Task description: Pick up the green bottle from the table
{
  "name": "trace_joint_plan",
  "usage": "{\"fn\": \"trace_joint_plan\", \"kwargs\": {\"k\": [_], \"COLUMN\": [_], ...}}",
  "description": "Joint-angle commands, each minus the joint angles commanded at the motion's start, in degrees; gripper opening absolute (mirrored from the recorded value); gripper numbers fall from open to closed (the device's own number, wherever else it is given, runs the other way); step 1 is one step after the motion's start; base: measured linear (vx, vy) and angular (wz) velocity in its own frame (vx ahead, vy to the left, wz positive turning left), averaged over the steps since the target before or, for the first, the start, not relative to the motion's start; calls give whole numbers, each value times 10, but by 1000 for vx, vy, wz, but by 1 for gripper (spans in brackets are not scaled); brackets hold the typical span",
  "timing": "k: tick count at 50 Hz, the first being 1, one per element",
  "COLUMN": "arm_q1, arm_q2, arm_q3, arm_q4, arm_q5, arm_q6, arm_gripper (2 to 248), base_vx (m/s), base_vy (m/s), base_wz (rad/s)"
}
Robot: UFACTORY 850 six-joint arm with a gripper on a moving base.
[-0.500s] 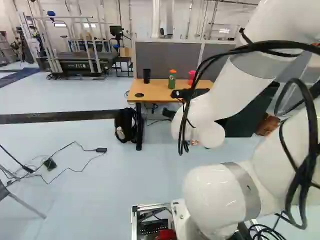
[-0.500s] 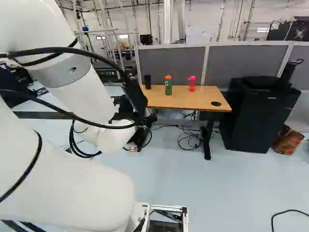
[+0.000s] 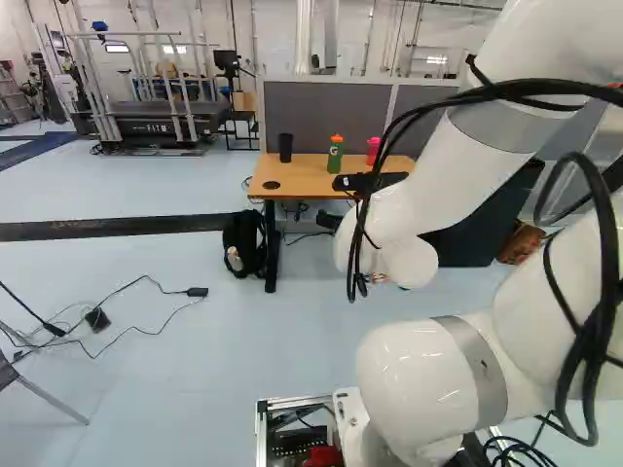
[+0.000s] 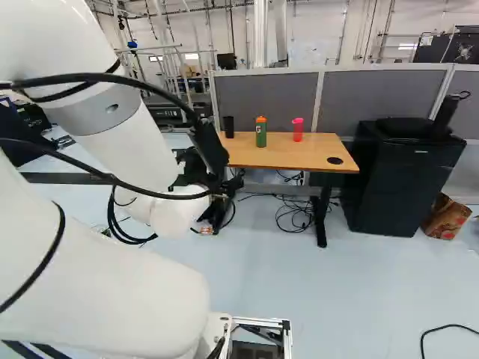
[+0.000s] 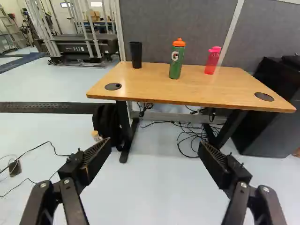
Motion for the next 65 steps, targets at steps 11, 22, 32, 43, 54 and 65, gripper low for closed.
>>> {"fn": "trace_joint_plan", "kwargs": {"k": [11,22,32,43,54,65], "arm_q1": [0,0,0,0,0,0], "arm_q2": [0,0,0,0,0,0], "arm_q3": [0,0,0,0,0,0], "arm_q4": [0,0,0,0,0,0], "arm_q5": [0,0,0,0,0,0], "arm_q6": [0,0,0,0,0,0], "arm_gripper": [247,247,247,247,247,247], "base_vx": [0,0,0,22,78,152], "base_vy": [0,0,0,-1,-1,-1], "base_wz": [0,0,0,-3,-5,-8]}}
